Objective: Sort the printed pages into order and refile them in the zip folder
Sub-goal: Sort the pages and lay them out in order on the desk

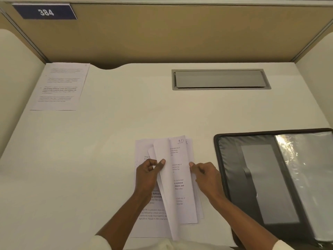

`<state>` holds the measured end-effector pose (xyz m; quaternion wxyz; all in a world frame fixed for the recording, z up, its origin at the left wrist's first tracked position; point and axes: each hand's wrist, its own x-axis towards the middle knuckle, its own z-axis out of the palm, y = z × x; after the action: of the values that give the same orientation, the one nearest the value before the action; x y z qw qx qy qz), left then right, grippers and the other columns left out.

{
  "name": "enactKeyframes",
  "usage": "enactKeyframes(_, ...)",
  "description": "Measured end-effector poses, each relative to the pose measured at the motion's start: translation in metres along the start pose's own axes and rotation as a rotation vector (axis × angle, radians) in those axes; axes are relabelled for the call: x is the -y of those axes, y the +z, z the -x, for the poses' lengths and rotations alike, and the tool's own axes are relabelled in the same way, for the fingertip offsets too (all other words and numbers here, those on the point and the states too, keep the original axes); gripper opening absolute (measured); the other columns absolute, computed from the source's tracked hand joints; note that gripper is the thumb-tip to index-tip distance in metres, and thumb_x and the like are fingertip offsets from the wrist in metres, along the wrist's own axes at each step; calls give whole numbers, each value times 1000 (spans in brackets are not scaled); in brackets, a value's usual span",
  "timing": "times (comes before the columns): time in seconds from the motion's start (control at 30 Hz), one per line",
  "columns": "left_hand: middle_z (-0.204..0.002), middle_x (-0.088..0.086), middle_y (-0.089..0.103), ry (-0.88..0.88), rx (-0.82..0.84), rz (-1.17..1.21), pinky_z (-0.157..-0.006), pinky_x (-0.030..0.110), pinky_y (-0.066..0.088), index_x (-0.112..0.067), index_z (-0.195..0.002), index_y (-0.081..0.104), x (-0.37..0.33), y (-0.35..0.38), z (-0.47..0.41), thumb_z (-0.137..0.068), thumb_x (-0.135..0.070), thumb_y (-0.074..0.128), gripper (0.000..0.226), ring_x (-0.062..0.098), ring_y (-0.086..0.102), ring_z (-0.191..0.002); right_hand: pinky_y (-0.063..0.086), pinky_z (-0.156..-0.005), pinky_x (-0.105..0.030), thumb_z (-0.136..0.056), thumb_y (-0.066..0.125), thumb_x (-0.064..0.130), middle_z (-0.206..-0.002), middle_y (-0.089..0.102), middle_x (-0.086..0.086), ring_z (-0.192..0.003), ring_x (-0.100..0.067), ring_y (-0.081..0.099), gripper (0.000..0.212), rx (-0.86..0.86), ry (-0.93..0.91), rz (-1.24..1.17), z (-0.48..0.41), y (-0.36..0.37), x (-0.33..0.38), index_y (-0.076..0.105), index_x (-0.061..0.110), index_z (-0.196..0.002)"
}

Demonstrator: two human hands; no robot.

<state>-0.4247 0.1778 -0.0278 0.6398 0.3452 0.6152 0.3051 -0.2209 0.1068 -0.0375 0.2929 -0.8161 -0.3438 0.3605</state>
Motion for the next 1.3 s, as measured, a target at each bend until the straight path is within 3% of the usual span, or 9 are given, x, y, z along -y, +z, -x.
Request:
enactKeyframes(0.07, -92, 14, 79, 0, 13, 18, -77, 39, 63, 4, -93, 68, -1, 0, 1, -90, -28, 84, 36, 28, 77, -86, 37, -56, -28, -95, 67, 59, -52, 44, -3, -49, -9, 41, 67, 37, -17, 13, 0, 0, 1, 41, 13, -54)
enactKeyframes(0.17, -91, 16, 78, -5, 34, 41, -74, 37, 60, 5, -91, 68, -2, -1, 1, -91, -26, 83, 35, 28, 75, -84, 55, -75, -27, -90, 79, 47, -85, 66, 10, -78, -6, 67, 27, 61, -14, 67, 5, 2, 8, 78, 25, -76)
enactKeyframes(0.23, -90, 15, 78, -7, 46, 58, -72, 37, 59, 2, -88, 71, -2, -1, 1, -92, -26, 82, 31, 27, 74, -84, 58, -84, -35, -90, 82, 35, -97, 65, 6, -88, -12, 68, 14, 52, -10, 54, 10, 3, 17, 79, 22, -86)
enactKeyframes(0.4, -97, 7, 80, -12, 19, 70, -77, 38, 61, -6, -89, 80, -2, 0, 3, -101, -47, 65, 45, 22, 75, -85, 58, -79, -29, -84, 88, 35, -96, 63, 3, -79, -12, 66, 28, 33, -29, -1, 18, 11, 31, 63, 25, -76)
enactKeyframes(0.57, -107, 9, 80, 45, 83, 87, -81, 38, 61, -3, -104, 77, 4, -7, -1, -101, -7, 67, 11, 27, 74, -100, 57, -71, -26, -86, 82, 47, -74, 70, 5, -70, -14, 67, 33, 54, 10, -172, 23, 21, 32, 67, 18, -79)
enactKeyframes(0.7, -104, 12, 80, 70, 83, 78, -76, 36, 62, -5, -108, 75, 6, -9, -1, -91, 1, 78, 18, 32, 76, -100, 57, -73, -25, -92, 79, 38, -81, 73, 8, -78, -10, 70, 21, 41, 50, -251, 24, 20, 26, 69, 20, -89)
enactKeyframes(0.83, -98, 19, 77, 66, 43, 71, -86, 51, 63, -5, -96, 71, 8, -7, -3, -77, -14, 94, 31, 38, 75, -97, 60, -72, -26, -91, 82, 26, -91, 76, 4, -87, -16, 74, 20, 60, 131, -314, 22, 15, 22, 66, 23, -103)
enactKeyframes(1.0, -75, 11, 56, 67, 19, -12, -72, 39, 49, -15, -84, 72, 10, -5, -7, -64, -47, 100, 47, 23, 54, -74, 63, -75, -33, -89, 83, 14, -92, 77, -5, -84, -19, 76, 40, 86, 148, -400, 20, 10, 19, 55, 24, -116)
enactKeyframes(1.3, -96, 12, 80, -23, -6, 89, -73, 42, 61, -9, -90, 82, -2, -2, 1, -103, -53, 59, 52, 30, 76, -82, 60, -68, -25, -90, 76, 0, -91, 76, -3, -84, -25, 74, 24, 71, 62, -287, 17, 11, 12, 62, 17, -101)
